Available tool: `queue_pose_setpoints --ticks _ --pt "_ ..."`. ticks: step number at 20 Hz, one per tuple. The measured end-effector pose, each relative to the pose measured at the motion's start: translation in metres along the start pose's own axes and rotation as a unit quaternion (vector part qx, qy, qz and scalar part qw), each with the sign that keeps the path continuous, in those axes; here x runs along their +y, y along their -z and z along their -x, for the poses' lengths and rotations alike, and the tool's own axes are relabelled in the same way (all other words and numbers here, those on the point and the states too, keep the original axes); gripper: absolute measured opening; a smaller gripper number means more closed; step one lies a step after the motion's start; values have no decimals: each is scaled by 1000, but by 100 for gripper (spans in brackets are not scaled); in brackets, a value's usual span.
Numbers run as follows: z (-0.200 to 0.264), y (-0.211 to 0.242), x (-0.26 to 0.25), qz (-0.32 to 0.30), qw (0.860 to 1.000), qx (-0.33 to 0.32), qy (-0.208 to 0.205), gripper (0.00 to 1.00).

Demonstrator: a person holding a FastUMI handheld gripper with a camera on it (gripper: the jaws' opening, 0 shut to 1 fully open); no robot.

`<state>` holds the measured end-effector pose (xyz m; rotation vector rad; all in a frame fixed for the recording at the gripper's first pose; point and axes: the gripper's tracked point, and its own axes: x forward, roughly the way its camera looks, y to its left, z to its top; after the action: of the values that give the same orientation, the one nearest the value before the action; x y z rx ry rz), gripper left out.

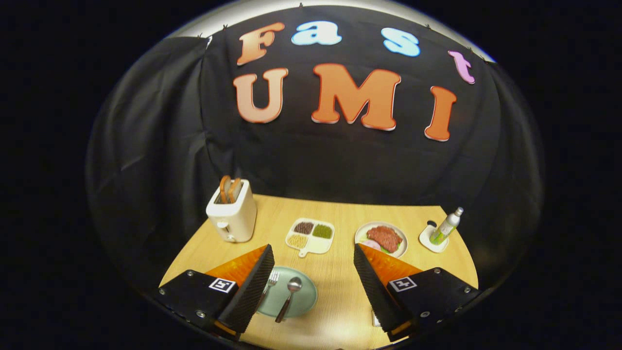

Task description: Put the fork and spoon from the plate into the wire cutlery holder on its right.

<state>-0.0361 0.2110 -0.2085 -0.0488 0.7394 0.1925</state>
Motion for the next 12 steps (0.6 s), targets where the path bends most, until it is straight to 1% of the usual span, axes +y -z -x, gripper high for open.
queue_pose_setpoints --ticks 3,6,9,12 --pt "-16 37 17 -3 997 74 -15 98" --pt "-30 71 33 -5 990 140 -33 98" --pt "-48 110 44 -27 975 214 -58 95" --pt "-61 135 43 -28 962 266 -58 92"
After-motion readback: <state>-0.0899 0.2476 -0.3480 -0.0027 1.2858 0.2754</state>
